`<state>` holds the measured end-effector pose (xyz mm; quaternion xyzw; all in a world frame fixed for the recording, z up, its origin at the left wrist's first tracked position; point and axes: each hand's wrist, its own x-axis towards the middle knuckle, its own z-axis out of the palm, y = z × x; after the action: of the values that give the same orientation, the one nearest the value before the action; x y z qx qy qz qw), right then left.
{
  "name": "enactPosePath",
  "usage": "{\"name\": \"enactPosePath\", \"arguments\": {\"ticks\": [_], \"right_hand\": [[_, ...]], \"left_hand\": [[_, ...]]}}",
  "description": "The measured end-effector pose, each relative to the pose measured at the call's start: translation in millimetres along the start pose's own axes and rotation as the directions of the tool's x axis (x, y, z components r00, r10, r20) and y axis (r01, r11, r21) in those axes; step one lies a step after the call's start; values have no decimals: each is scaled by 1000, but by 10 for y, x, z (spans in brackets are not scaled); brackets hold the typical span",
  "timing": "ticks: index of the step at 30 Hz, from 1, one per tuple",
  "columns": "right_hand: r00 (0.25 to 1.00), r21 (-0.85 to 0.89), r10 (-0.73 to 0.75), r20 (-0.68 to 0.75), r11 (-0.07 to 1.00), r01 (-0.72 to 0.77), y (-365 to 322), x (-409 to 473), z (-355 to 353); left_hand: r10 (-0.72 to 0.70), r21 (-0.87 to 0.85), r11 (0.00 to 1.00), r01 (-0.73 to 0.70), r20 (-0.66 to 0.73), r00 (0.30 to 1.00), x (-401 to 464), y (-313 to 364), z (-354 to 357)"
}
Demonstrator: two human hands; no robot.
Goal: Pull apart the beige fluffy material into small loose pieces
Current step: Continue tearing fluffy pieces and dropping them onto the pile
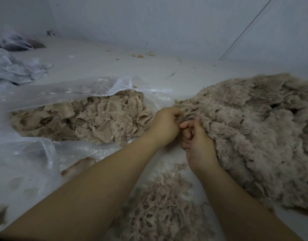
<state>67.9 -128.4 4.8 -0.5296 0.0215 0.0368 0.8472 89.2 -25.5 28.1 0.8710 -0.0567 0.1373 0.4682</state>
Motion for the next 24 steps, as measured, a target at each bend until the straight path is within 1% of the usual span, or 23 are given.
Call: {"name": "enactPosePath", "arguments": {"ticks": [2, 3, 6, 8, 10, 13, 15, 17, 18, 20, 21, 22, 23, 24], "right_hand": [[1000, -7, -9, 6, 1000, 9, 7, 11, -7], [1000, -8, -11, 16, 1000, 11, 8, 15, -11], [1000, 1, -8, 30, 1000, 8, 2, 16, -12], [1000, -21, -5, 17, 1000, 5, -8, 10, -6], [1000, -42, 1, -7, 999, -1, -17, 7, -1], [1000, -46, 9, -23, 999, -10, -26, 3, 9], [1000, -48, 11, -29, 999, -12, -26, 3, 11], [1000, -35, 4, -28, 999, -5, -26, 0, 16], [1000, -25, -2, -25, 1000, 2, -25, -2, 15], [1000, -12, -15, -22, 1000, 15, -23, -14, 9], [1000, -11, -20, -19, 1000, 20, -21, -20, 4], [1000, -15, -24, -15, 1000, 23, -15, -19, -3], [1000, -20, -26, -13, 999, 26, -10, -16, -7], [1000, -24, -27, -13, 999, 27, -6, -12, -11]], "left_hand": [[-4, -63, 998, 2, -31, 1000, -1, -31, 18], [2, -53, 999, -4, -28, 1000, -23, -51, 23], [49, 48, 998, -49, 4, 999, -157, -137, 15], [54, 89, 995, -54, 10, 999, -253, -182, -13], [2, 85, 996, -2, -1, 1000, -345, -217, -66], [-85, 30, 996, 85, 12, 996, -459, -231, -178], [-103, 81, 992, 97, 69, 992, -462, -174, -224], [-161, 141, 981, 135, 188, 969, -400, -76, -242], [-203, 165, 973, 164, 256, 945, -359, -27, -247], [-274, 203, 957, 208, 395, 877, -273, 79, -279], [-296, 213, 952, 222, 442, 847, -227, 114, -288], [-305, 221, 949, 225, 459, 835, -176, 127, -288], [-302, 231, 948, 218, 443, 844, -124, 136, -273], [-274, 258, 949, 182, 386, 881, -69, 125, -240]]}}
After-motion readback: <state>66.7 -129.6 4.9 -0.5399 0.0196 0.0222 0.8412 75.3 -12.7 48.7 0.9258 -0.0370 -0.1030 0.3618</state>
